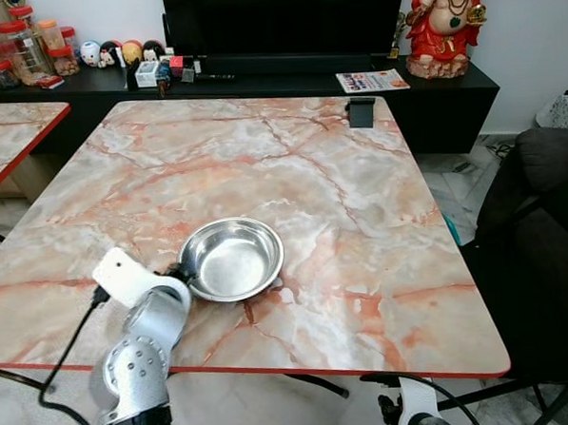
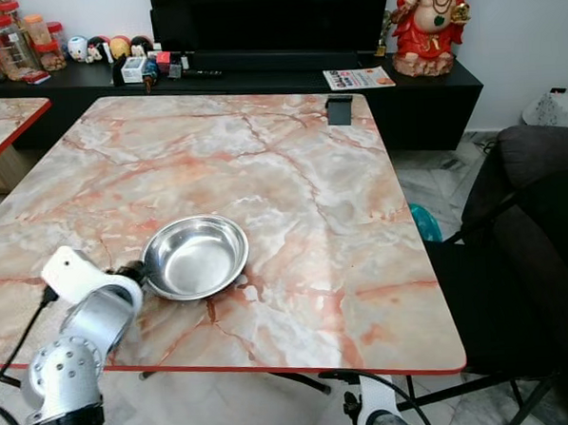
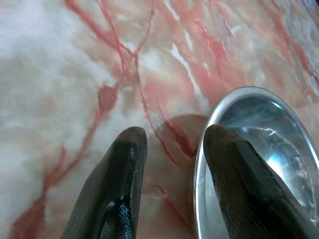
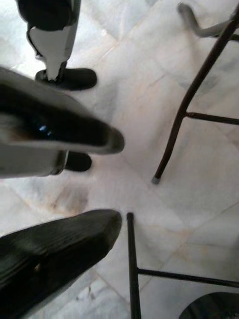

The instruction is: Setting the table

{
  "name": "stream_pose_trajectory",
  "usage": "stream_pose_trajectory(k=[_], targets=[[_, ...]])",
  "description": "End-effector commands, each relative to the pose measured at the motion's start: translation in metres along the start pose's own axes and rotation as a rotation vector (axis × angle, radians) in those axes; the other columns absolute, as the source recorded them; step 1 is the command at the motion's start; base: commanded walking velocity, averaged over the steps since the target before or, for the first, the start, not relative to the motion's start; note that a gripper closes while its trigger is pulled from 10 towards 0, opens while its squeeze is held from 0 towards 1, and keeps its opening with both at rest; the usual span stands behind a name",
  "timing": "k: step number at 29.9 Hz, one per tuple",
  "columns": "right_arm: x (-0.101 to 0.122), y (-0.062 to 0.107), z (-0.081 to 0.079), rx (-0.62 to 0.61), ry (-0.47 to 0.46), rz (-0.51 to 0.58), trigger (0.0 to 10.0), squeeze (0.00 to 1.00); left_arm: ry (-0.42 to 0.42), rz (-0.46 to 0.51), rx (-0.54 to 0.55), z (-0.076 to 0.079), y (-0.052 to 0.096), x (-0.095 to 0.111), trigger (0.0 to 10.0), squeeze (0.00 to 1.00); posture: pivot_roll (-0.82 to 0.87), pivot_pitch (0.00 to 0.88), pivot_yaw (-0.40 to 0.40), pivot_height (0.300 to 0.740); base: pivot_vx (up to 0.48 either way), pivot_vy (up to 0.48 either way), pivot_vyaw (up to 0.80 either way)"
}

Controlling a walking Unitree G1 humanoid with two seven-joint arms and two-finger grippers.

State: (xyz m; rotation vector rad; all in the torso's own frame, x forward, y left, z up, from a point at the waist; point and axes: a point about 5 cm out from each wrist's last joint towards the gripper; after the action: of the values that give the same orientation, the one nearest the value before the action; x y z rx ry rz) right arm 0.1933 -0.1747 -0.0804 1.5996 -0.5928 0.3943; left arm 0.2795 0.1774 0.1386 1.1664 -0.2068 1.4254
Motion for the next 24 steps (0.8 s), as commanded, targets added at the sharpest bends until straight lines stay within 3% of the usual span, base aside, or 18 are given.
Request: stream_pose_trajectory(k=[1, 4, 7, 8, 11, 12, 13, 15, 18, 21, 22, 24], targets=[[0.005, -0.001, -0.001, 0.002, 0.001, 0.009, 10.0, 0.00, -0.007, 0.019, 0.008, -0.002, 0.003, 0.004, 10.0, 0.00, 0.03, 0.000, -0.041, 0.732, 0.000, 0.000, 0.00], [0.005, -0.001, -0.001, 0.003, 0.001, 0.010, 10.0, 0.00, -0.001, 0.040, -0.001, -0.003, 0.005, 0.008, 10.0, 0.00, 0.03, 0.000, -0.039, 0.732, 0.000, 0.000, 0.00], [0.007, -0.001, -0.002, 0.005, -0.004, 0.017, 10.0, 0.00, -0.044, 0.220, 0.030, -0.017, 0.005, 0.032, 10.0, 0.00, 0.03, 0.000, -0.037, 0.732, 0.000, 0.000, 0.00], [0.007, -0.001, -0.002, 0.005, -0.004, 0.017, 10.0, 0.00, -0.044, 0.220, 0.030, -0.017, 0.005, 0.032, 10.0, 0.00, 0.03, 0.000, -0.037, 0.732, 0.000, 0.000, 0.00], [0.007, -0.001, -0.003, 0.006, -0.007, 0.020, 10.0, 0.00, -0.201, 0.422, 0.108, -0.041, 0.005, 0.053, 10.0, 0.00, 0.04, 0.000, -0.035, 0.732, 0.000, 0.000, 0.00], [0.007, -0.001, -0.003, 0.006, -0.007, 0.020, 10.0, 0.00, -0.201, 0.422, 0.108, -0.041, 0.005, 0.053, 10.0, 0.00, 0.04, 0.000, -0.035, 0.732, 0.000, 0.000, 0.00], [0.007, -0.001, -0.003, 0.007, -0.008, 0.022, 10.0, 0.00, -0.254, 0.464, 0.129, -0.048, 0.005, 0.057, 10.0, 0.00, 0.04, 0.000, -0.034, 0.732, 0.000, 0.000, 0.00], [0.005, -0.001, -0.003, 0.008, -0.012, 0.020, 10.0, 0.00, -0.386, 0.522, 0.212, -0.078, 0.001, 0.057, 10.0, 0.00, 0.04, 0.000, -0.029, 0.732, 0.000, 0.000, 0.00], [0.005, -0.001, -0.004, 0.009, -0.014, 0.021, 10.0, 0.00, -0.464, 0.552, 0.246, -0.094, 0.000, 0.055, 10.0, 0.00, 0.04, 0.000, -0.026, 0.732, 0.000, 0.000, 0.00], [0.004, -0.001, -0.005, 0.009, -0.014, 0.022, 10.0, 0.00, -0.660, 0.563, 0.266, -0.109, -0.003, 0.046, 10.0, 0.00, 0.04, 0.000, -0.021, 0.732, 0.000, 0.000, 0.00], [0.004, -0.001, -0.005, 0.010, -0.015, 0.023, 10.0, 0.00, -0.799, 0.544, 0.266, -0.123, -0.006, 0.034, 10.0, 0.00, 0.04, 0.000, -0.018, 0.732, 0.000, 0.000, 0.00], [0.004, -0.001, -0.006, 0.010, -0.015, 0.024, 10.0, 0.00, -0.828, 0.513, 0.281, -0.137, -0.008, 0.025, 10.0, 0.00, 0.04, 0.000, -0.015, 0.732, 0.000, 0.000, 0.00]])
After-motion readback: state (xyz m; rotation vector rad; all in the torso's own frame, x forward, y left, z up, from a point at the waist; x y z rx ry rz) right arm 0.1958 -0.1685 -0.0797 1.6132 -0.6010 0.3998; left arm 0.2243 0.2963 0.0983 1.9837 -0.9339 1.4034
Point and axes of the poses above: a point about 5 cm out from each wrist's last joint towards the gripper, its own y axis pointing back from the gripper into the wrist, its own x axis along the axis of the wrist's last joint, z = x × y, and after that the axes turned 7 degrees about -y, right-handed
